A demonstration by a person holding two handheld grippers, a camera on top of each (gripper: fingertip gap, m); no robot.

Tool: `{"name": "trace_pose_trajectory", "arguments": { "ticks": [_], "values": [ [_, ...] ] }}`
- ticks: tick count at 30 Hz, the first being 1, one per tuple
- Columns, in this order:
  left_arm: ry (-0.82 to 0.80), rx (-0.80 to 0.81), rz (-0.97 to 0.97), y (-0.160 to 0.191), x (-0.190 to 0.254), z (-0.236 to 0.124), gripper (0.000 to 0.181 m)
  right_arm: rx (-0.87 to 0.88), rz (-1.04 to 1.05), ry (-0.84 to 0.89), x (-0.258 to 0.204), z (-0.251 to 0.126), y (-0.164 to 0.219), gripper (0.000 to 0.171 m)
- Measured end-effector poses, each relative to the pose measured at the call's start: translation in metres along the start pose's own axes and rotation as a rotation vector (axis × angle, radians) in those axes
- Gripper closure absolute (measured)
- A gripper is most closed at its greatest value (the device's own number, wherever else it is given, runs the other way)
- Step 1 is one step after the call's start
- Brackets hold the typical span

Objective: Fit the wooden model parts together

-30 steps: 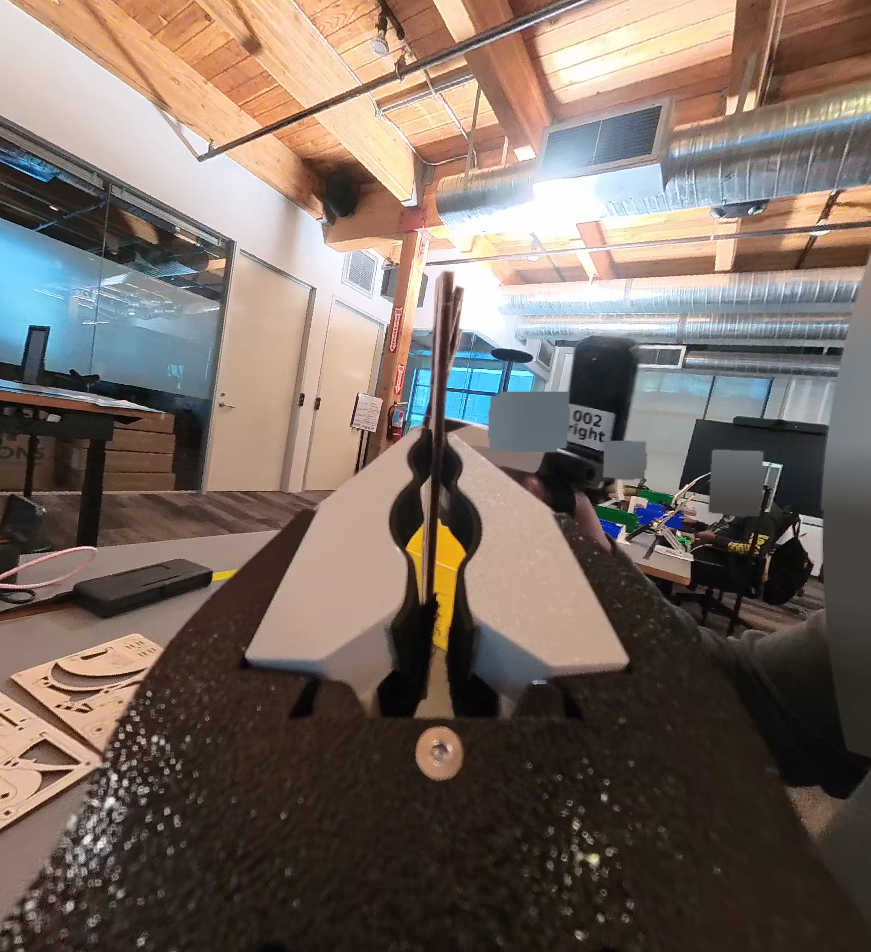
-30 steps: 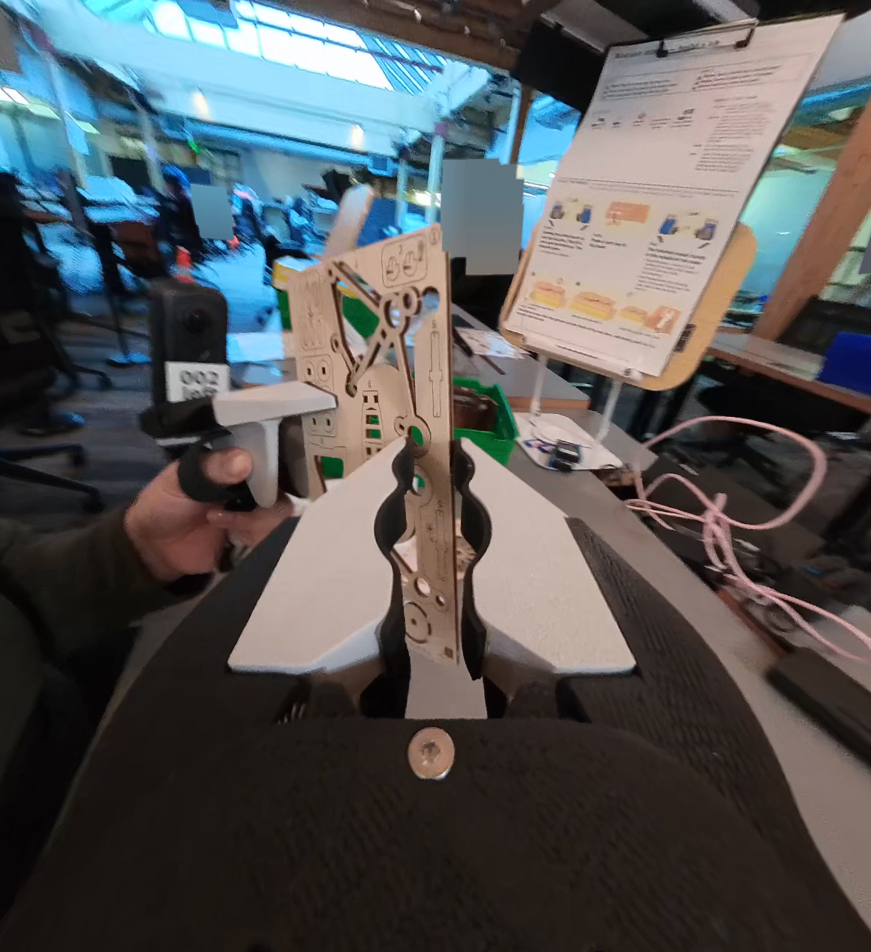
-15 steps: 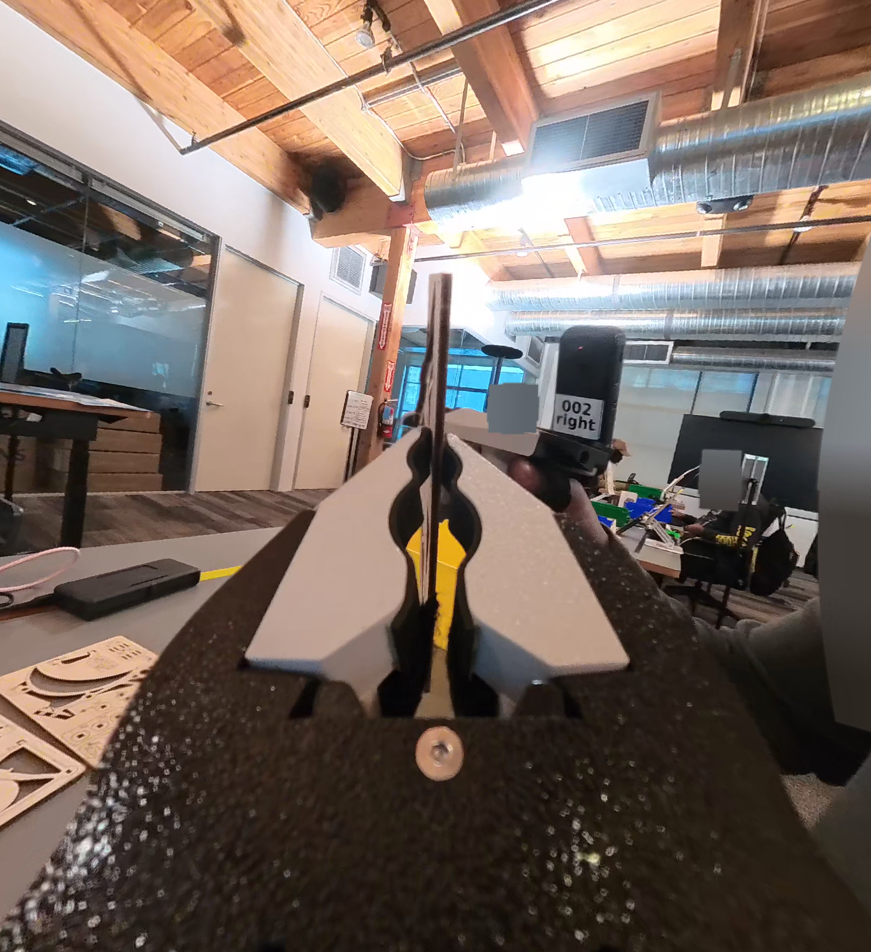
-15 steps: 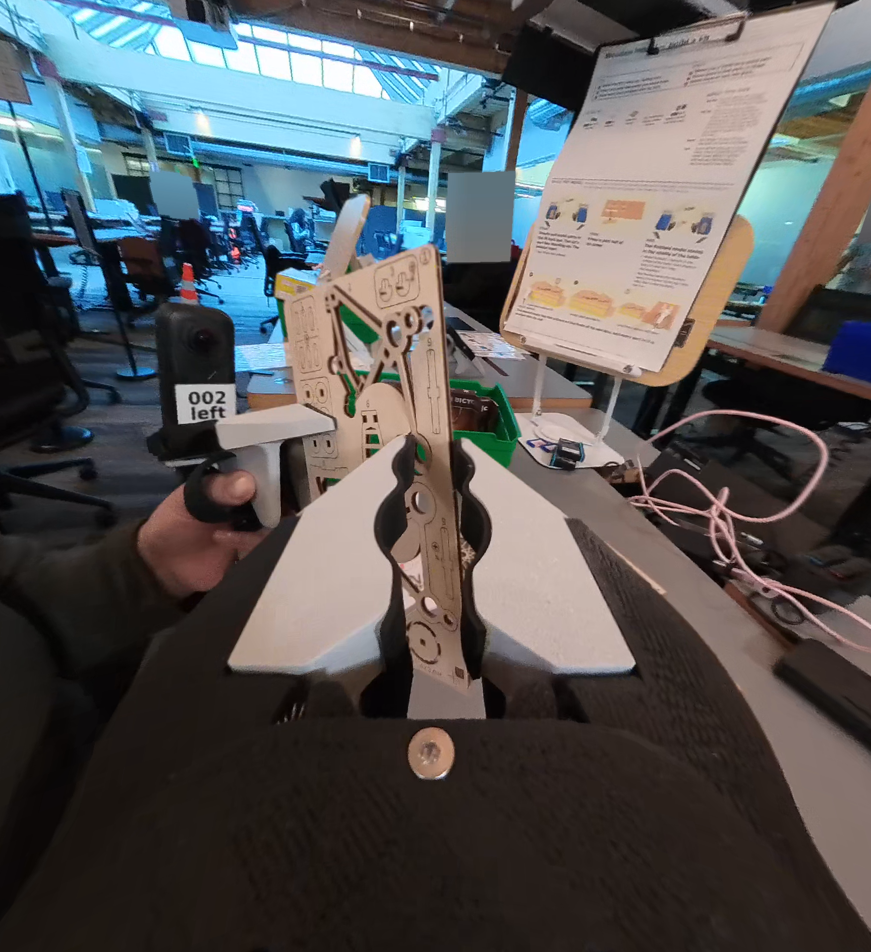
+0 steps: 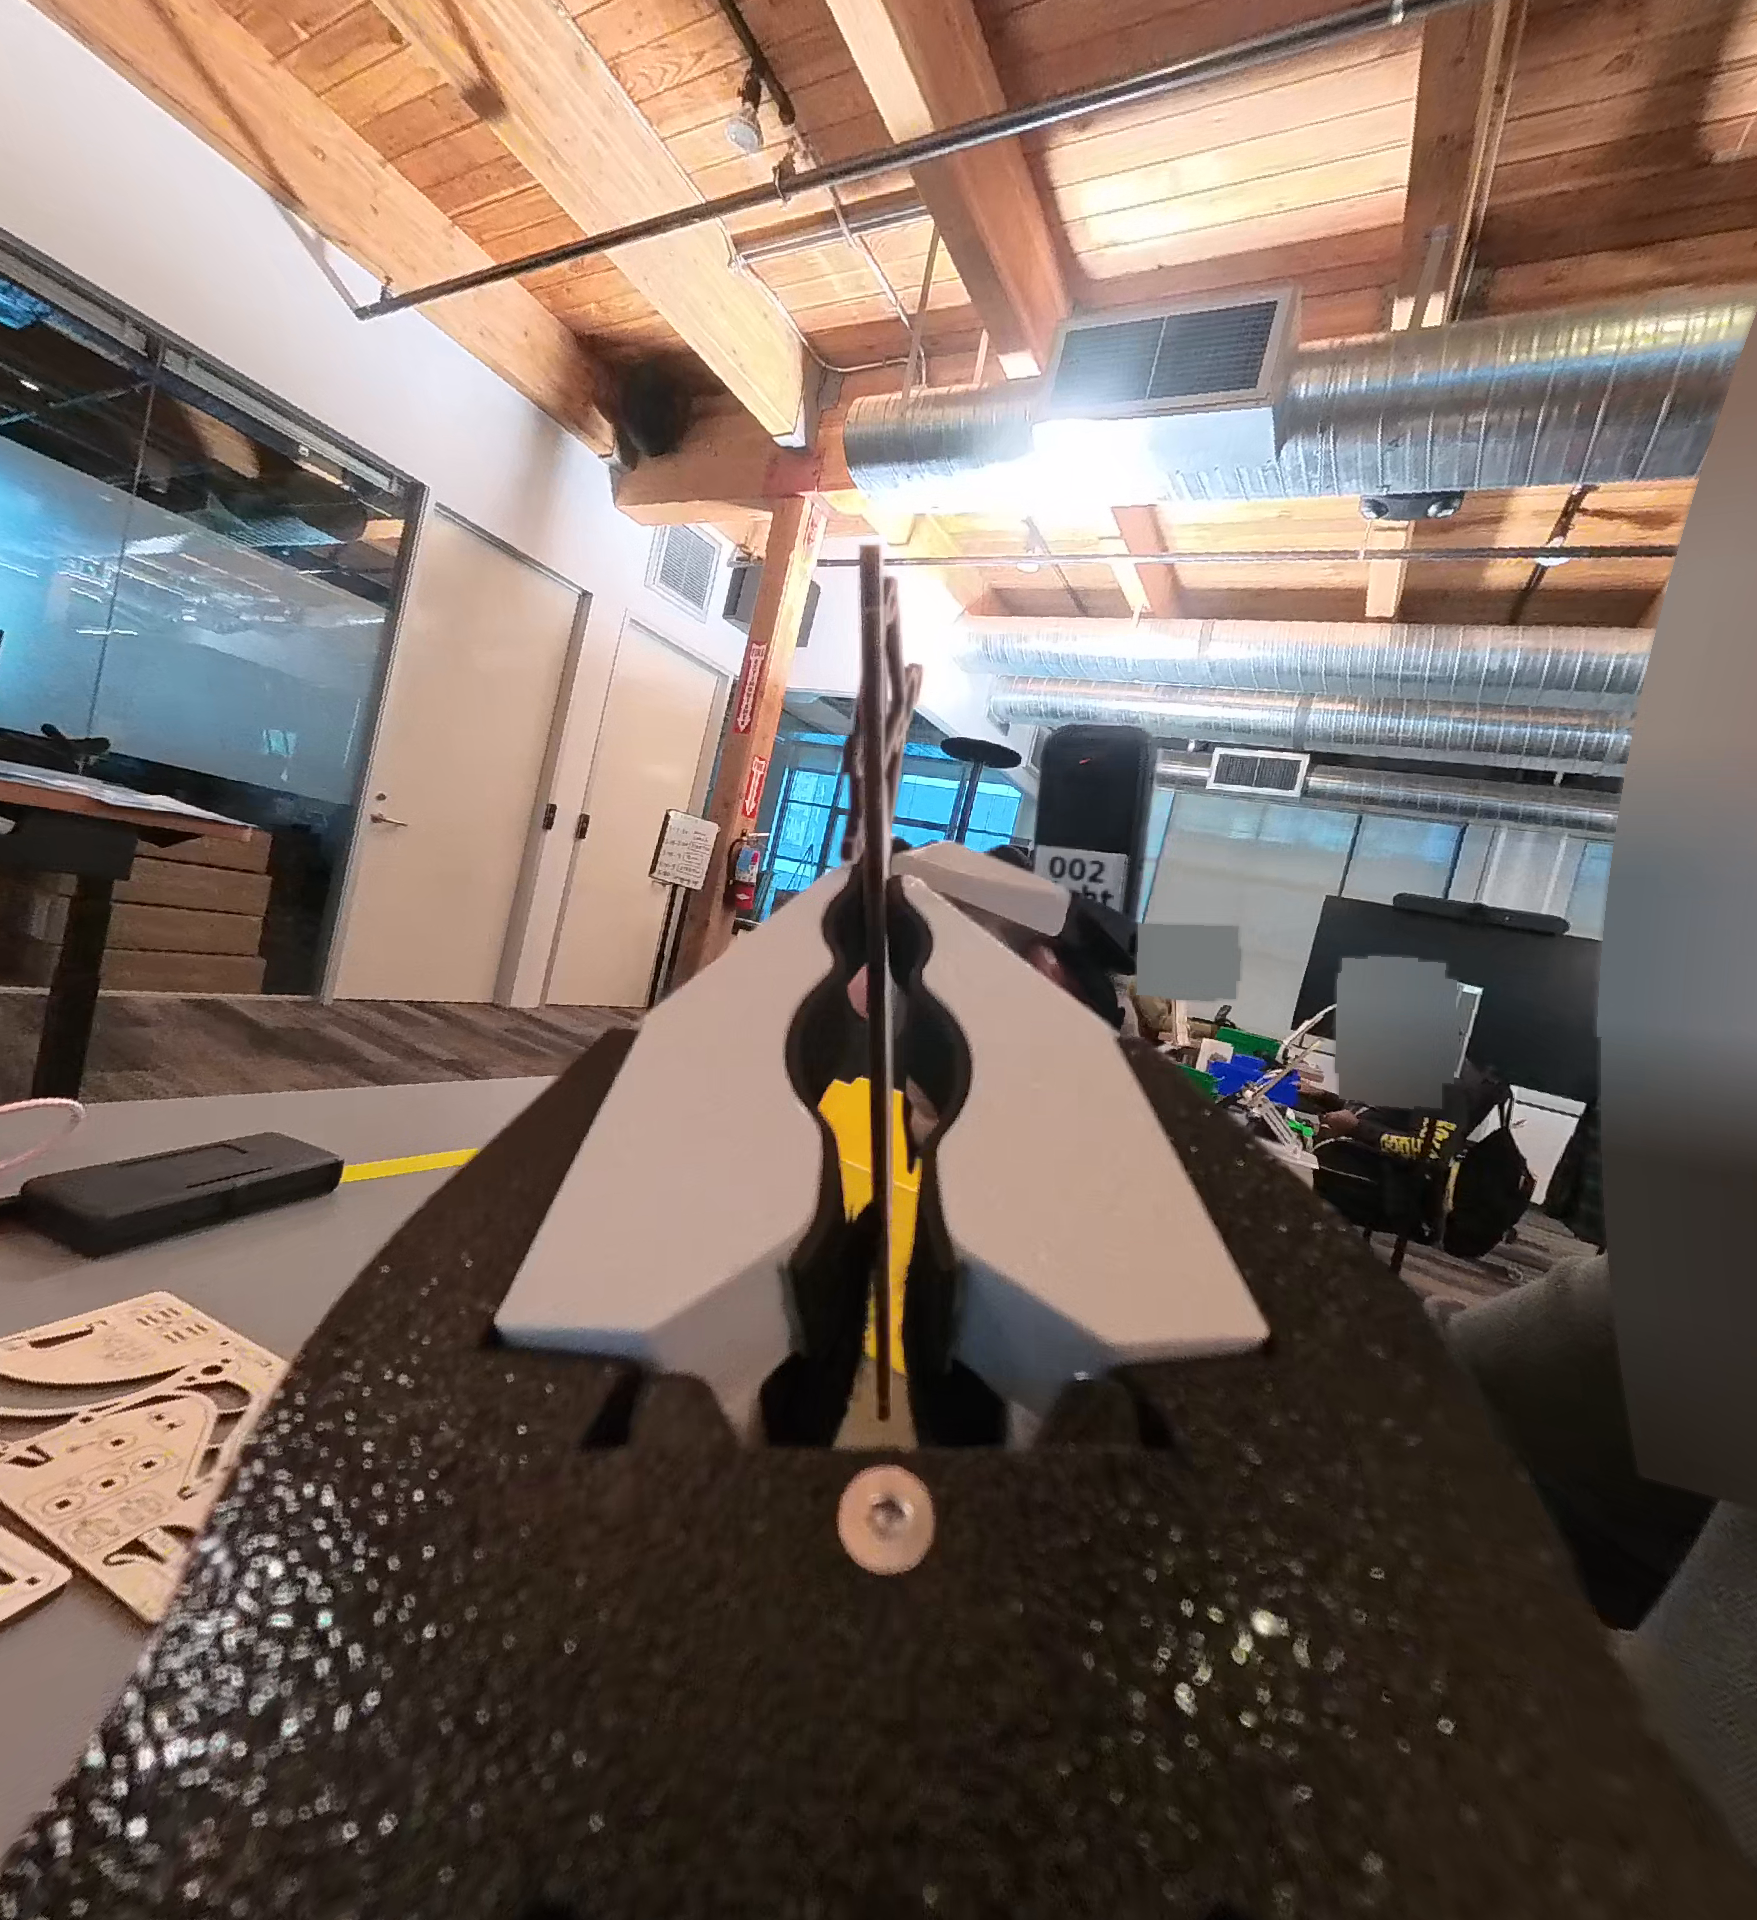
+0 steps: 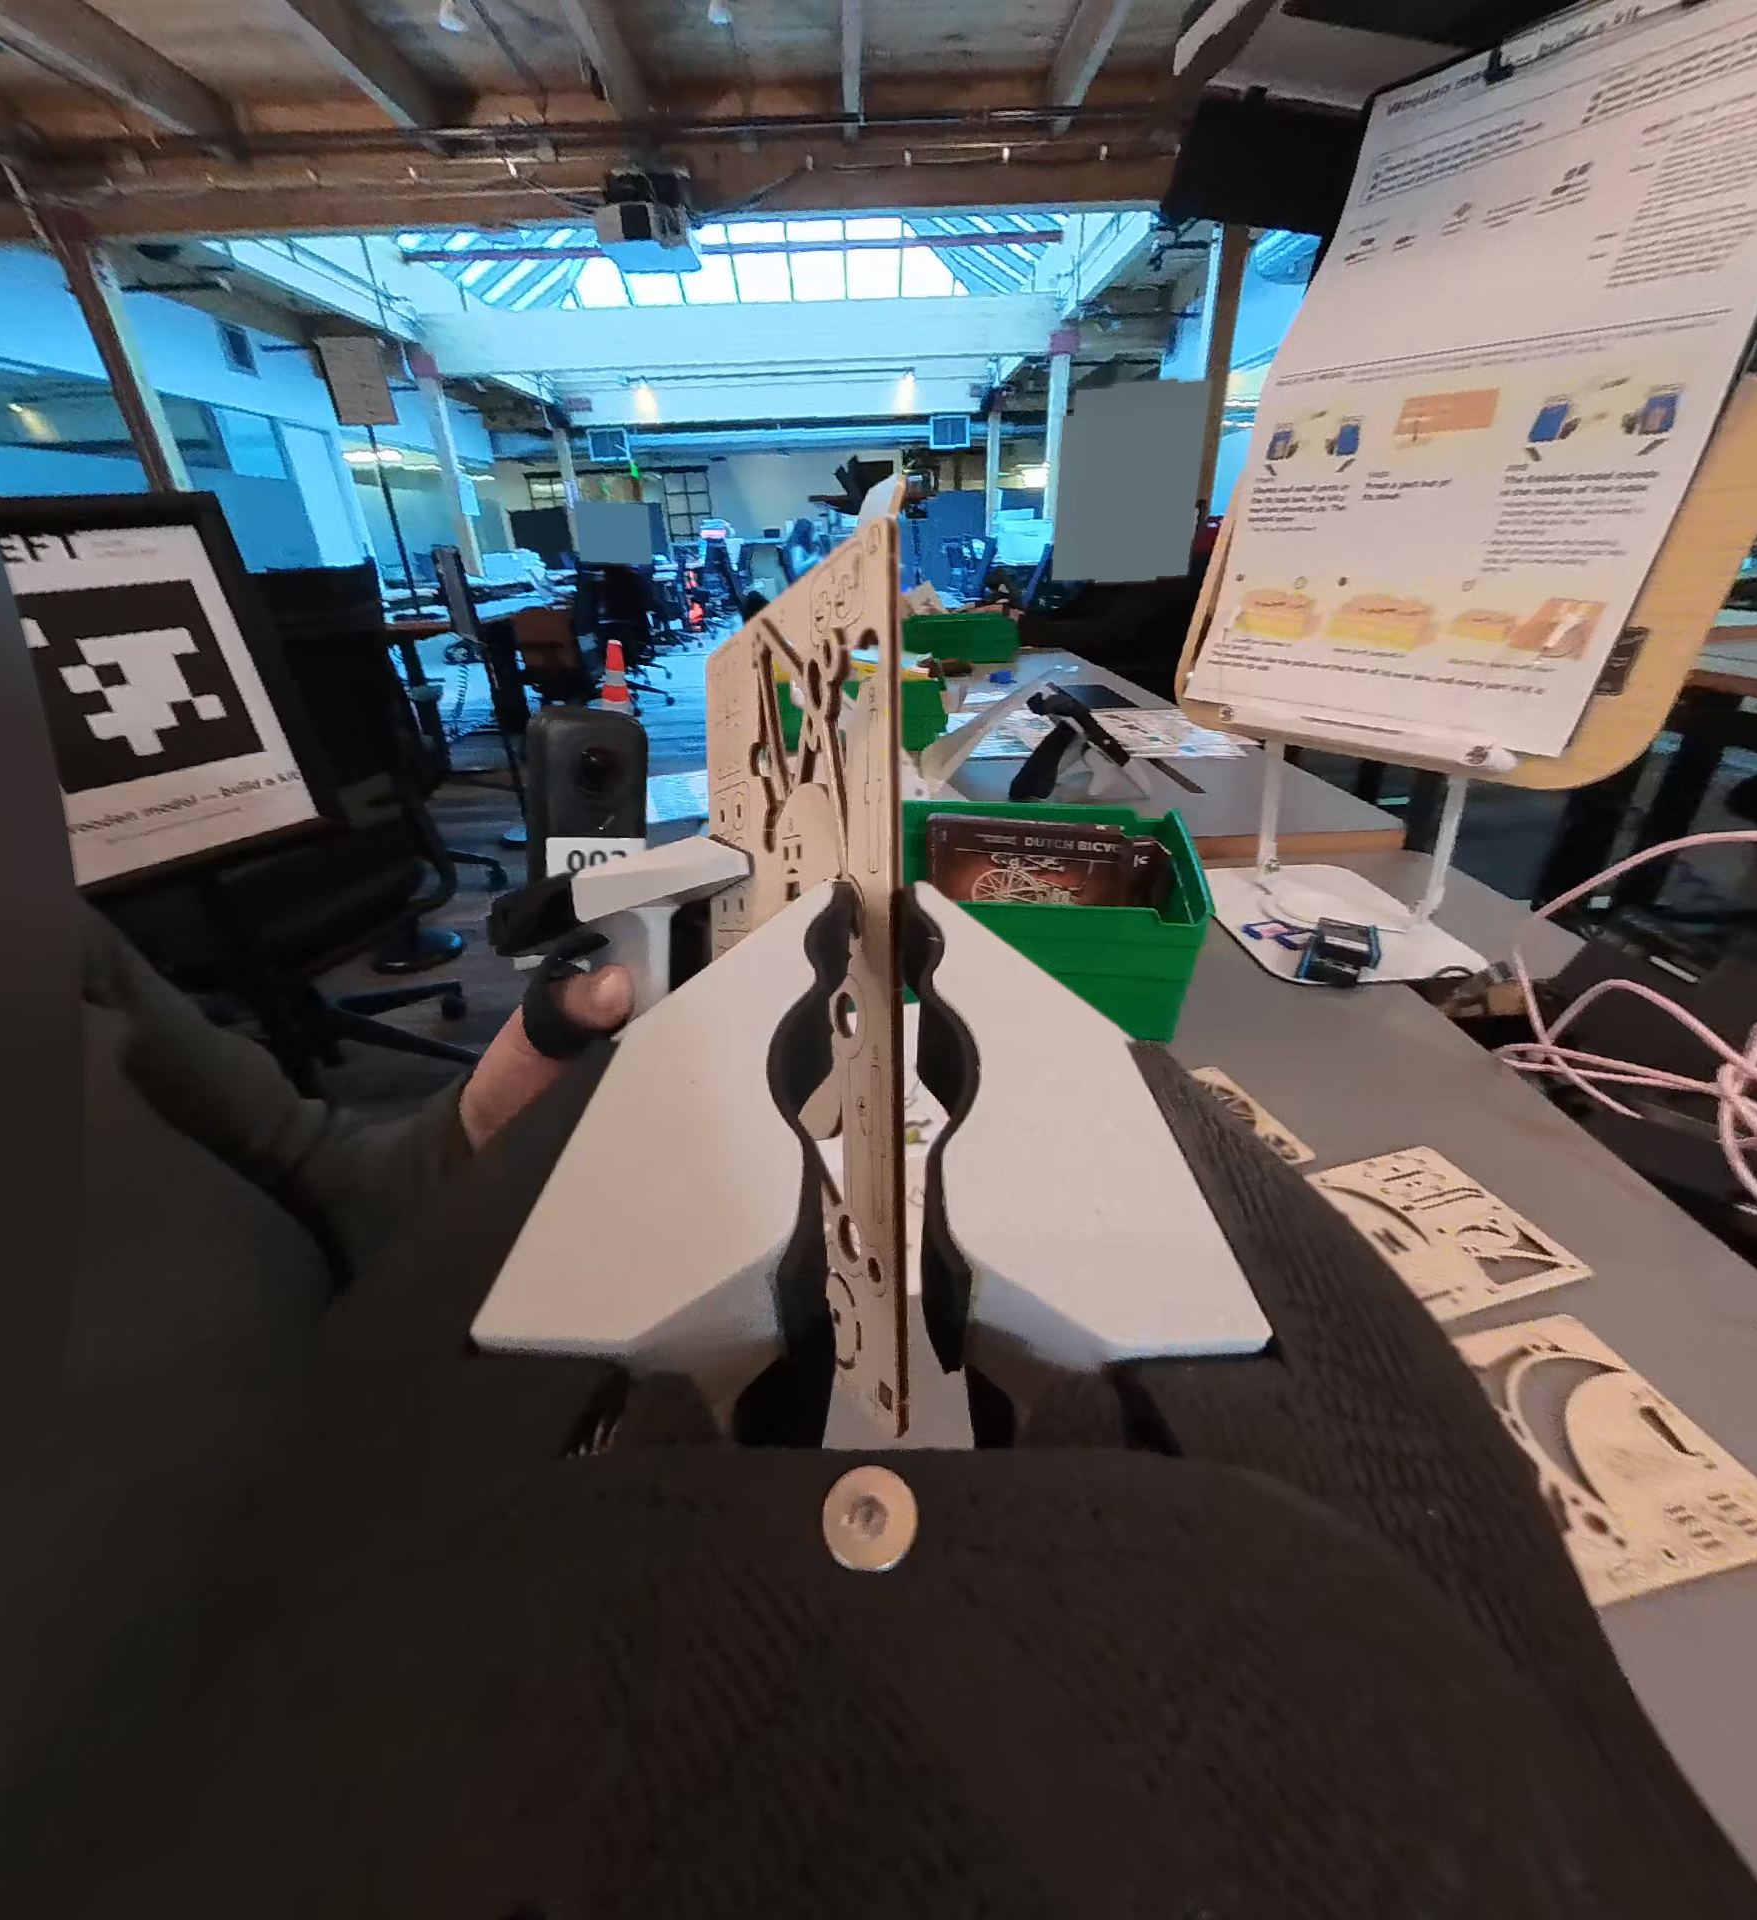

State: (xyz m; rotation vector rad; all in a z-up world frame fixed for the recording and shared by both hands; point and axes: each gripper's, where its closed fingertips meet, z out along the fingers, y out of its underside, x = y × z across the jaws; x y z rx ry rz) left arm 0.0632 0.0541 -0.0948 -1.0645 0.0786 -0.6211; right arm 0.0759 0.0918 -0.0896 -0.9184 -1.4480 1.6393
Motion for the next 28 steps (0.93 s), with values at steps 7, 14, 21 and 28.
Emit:
{"name": "trace_pose_trajectory", "arguments": {
  "ticks": [7,14,21,28],
  "values": [
    [-0.003,-0.011,0.055,0.003,0.002,0.001,0.180,-0.052,-0.032,0.093,0.009,0.002,0.005,0.165],
    [-0.031,0.000,0.063,0.000,0.000,0.001,0.180,-0.072,-0.152,0.152,0.008,0.001,0.004,0.164],
    [-0.053,-0.015,0.042,0.003,-0.008,0.000,0.180,-0.065,-0.277,0.142,0.003,-0.009,-0.009,0.140],
    [0.115,0.004,-0.166,0.003,0.002,0.000,0.181,0.035,-0.314,0.170,0.009,-0.035,-0.037,0.146]
  ]
}}
